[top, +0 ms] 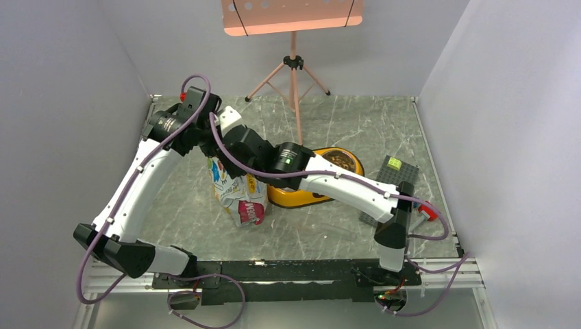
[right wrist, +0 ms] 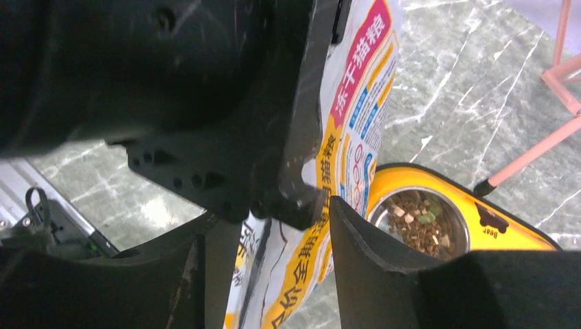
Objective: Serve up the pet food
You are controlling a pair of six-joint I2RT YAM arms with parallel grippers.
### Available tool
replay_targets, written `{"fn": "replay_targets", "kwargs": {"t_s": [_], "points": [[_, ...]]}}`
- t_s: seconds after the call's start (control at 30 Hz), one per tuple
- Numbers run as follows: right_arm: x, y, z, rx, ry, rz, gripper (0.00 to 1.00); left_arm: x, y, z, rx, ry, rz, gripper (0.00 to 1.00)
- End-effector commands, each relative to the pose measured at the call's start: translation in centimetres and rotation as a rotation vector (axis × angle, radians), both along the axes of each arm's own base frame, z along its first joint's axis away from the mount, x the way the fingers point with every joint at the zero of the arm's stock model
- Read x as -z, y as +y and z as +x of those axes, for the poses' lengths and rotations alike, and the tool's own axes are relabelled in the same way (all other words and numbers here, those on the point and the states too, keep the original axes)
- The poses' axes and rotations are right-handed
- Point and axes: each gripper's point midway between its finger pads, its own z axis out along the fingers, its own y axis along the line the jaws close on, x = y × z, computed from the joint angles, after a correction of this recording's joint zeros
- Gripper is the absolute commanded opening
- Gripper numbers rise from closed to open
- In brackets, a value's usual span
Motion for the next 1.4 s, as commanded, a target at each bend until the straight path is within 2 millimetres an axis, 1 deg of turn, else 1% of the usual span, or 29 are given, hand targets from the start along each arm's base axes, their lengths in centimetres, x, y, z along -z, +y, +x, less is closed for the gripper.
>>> {"fn": "replay_targets", "kwargs": {"t_s": [0.0,0.03,0.07,0.13,0.17,0.23,0.27,0.3,0.33,0.4,0.43,0.47,0.53,0.63,0.77,0.87,0.93,1.07,1.1,1.13,1.17,1.2,1.23,1.27,1.3,1.33,1.37], "points": [[-1.2,1.1,1.1,0.025,-0.044,0.0,0.51,-2.9,-0.2,-0.6,-0.048,-0.02,-0.067,0.0],[-1.0,1.1,1.3,0.038,-0.044,0.0,0.48,-3.4,-0.3,-0.4,-0.046,-0.032,-0.076,0.0],[-0.6,1.1,1.3,0.048,-0.035,0.002,0.4,-3.7,-0.3,-0.3,-0.047,-0.038,-0.078,0.0],[0.1,0.7,1.3,0.065,-0.024,-0.011,0.08,-4.1,-0.3,0.0,-0.05,-0.042,-0.08,0.0],[0.6,0.2,1.4,0.092,-0.014,-0.022,0.0,-4.2,-0.4,0.2,-0.049,-0.042,-0.087,0.0],[2.1,-0.8,0.9,0.12,0.026,-0.048,0.0,-4.6,-0.2,0.4,-0.063,-0.041,-0.1,0.0],[2.9,-0.9,0.2,0.092,0.051,-0.056,0.0,-4.7,-0.1,0.5,-0.069,-0.045,-0.11,0.0],[3.3,-0.7,-0.9,0.026,0.083,-0.04,0.0,-4.9,0.1,0.7,-0.077,-0.05,-0.12,0.0],[2.5,-0.8,-1.6,-0.004,0.095,0.012,0.0,-5.1,0.2,0.9,-0.078,-0.053,-0.125,0.0],[2.2,-1.2,-2.2,-0.024,0.126,0.078,0.0,-5.4,0.9,1.1,-0.089,-0.058,-0.121,0.0],[1.5,-1.1,-2.4,-0.045,0.124,0.122,0.0,-5.5,1.0,1.1,-0.092,-0.059,-0.119,0.0],[1.3,-1.1,-2.6,-0.062,0.127,0.14,0.0,-5.5,1.0,1.1,-0.087,-0.061,-0.121,0.0],[0.9,-1.2,-2.4,-0.056,0.129,0.158,0.0,-5.6,1.1,1.1,-0.091,-0.059,-0.129,0.0],[1.4,-1.1,-1.8,-0.05,0.141,0.113,0.0,-5.8,0.9,1.0,-0.094,-0.061,-0.151,0.0],[1.7,-0.6,-1.1,-0.045,0.128,0.06,0.25,-6.0,0.6,0.8,-0.097,-0.056,-0.179,0.0],[2.1,-0.1,-0.8,-0.04,0.115,0.01,0.34,-5.9,0.4,0.6,-0.101,-0.054,-0.195,0.0],[2.4,-0.1,-0.6,-0.02,0.098,-0.024,0.35,-5.9,0.4,0.6,-0.106,-0.051,-0.2,0.0],[2.8,-1.4,0.4,0.083,0.034,-0.104,0.32,-5.6,0.7,0.6,-0.121,-0.047,-0.189,0.0],[3.3,-2.2,0.8,0.124,0.014,-0.154,0.28,-5.6,0.7,0.5,-0.124,-0.047,-0.192,0.0],[3.7,-3.0,1.1,0.167,-0.004,-0.198,0.16,-5.6,0.7,0.6,-0.123,-0.049,-0.191,0.0],[4.0,-4.0,1.4,0.211,-0.023,-0.242,0.0,-5.6,1.1,0.9,-0.137,-0.058,-0.17,0.0],[4.1,-4.6,1.2,0.222,-0.018,-0.262,0.0,-5.5,1.5,1.2,-0.146,-0.063,-0.154,0.0],[4.3,-4.2,0.5,0.158,0.0,-0.255,0.0,-5.4,1.8,1.4,-0.146,-0.063,-0.144,0.0],[3.8,-3.8,-0.6,0.081,0.025,-0.201,0.0,-5.3,1.9,1.6,-0.143,-0.059,-0.136,0.0],[3.6,-3.1,-1.6,-0.005,0.075,-0.113,0.0,-5.3,2.0,1.8,-0.137,-0.057,-0.134,0.0],[2.9,-2.4,-3.4,-0.137,0.165,0.001,0.0,-5.3,2.0,2.0,-0.13,-0.059,-0.132,0.0],[1.3,-1.6,-5.1,-0.257,0.203,0.141,0.0,-5.3,2.2,2.1,-0.126,-0.063,-0.128,0.0]]}}
